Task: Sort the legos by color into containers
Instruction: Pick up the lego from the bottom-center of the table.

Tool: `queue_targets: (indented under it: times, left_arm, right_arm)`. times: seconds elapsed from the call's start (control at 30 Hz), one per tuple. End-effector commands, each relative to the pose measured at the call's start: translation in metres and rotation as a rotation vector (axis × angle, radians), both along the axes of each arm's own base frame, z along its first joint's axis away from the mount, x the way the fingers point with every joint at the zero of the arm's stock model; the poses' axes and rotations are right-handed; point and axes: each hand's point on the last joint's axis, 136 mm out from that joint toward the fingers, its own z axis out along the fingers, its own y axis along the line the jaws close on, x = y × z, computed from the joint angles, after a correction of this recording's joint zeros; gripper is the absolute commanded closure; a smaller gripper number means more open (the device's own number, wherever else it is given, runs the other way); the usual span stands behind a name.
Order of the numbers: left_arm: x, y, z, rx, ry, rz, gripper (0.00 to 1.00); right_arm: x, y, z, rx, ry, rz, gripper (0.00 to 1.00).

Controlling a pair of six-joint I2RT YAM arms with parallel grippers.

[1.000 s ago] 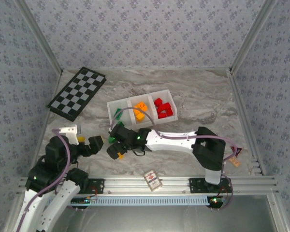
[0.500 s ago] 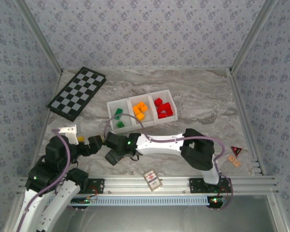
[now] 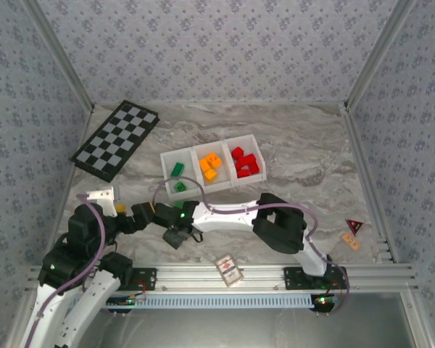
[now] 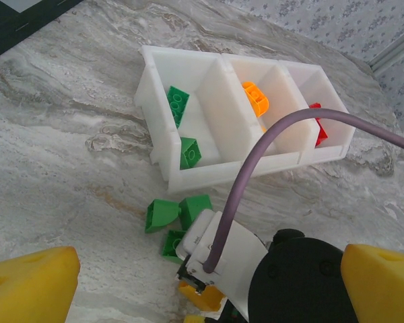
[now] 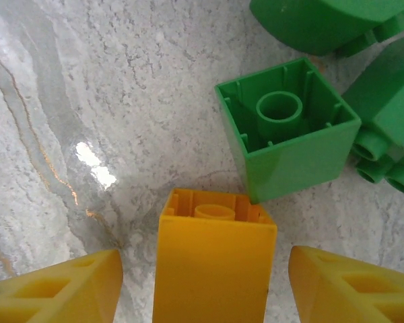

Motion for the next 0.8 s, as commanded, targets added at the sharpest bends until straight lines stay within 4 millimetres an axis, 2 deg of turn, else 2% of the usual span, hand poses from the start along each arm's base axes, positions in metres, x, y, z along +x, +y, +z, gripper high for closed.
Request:
queue_targets:
  times: [0.0,0.17,0.3,0.4,0.53,0.67,0.77]
  left_arm:
    - [-0.001,-0.002,0.005,-0.015,-0.026,-0.01,0.0]
    - [0.0,-0.002,0.005,-0.016,-0.027,-0.009,0.0]
    - [0.0,-0.002,0.005,-0.015,-0.028,-0.011,0.0]
    - [-0.001,-0.002,0.005,-0.014,-0.028,-0.011,0.0]
    - [0.0,-0.002,0.005,-0.014,-0.029,-0.011,0.0]
    - [0.0,-0.002,0.005,-0.014,-0.03,-0.011,0.0]
    - [0.0,-0.002,0.004,-0.012,-0.028,-0.011,0.0]
  right_arm:
    - [0.004,-0.003,-0.005,-0.044,0.004,0.003,0.38]
    - [0.005,-0.006,-0.006,-0.059,0.007,0.006,0.62]
    - [0.008,-0.013,0.005,-0.069,-0.011,0.008,0.69]
    - [0.014,-0.022,0.025,-0.061,-0.03,0.004,0.73]
    - [0.032,-0.039,0.066,-0.024,-0.078,-0.019,0.73]
    - [0.065,-0.061,0.109,0.037,-0.136,-0.071,0.72]
    - [0.1,-0.077,0.131,0.062,-0.175,-0.128,0.72]
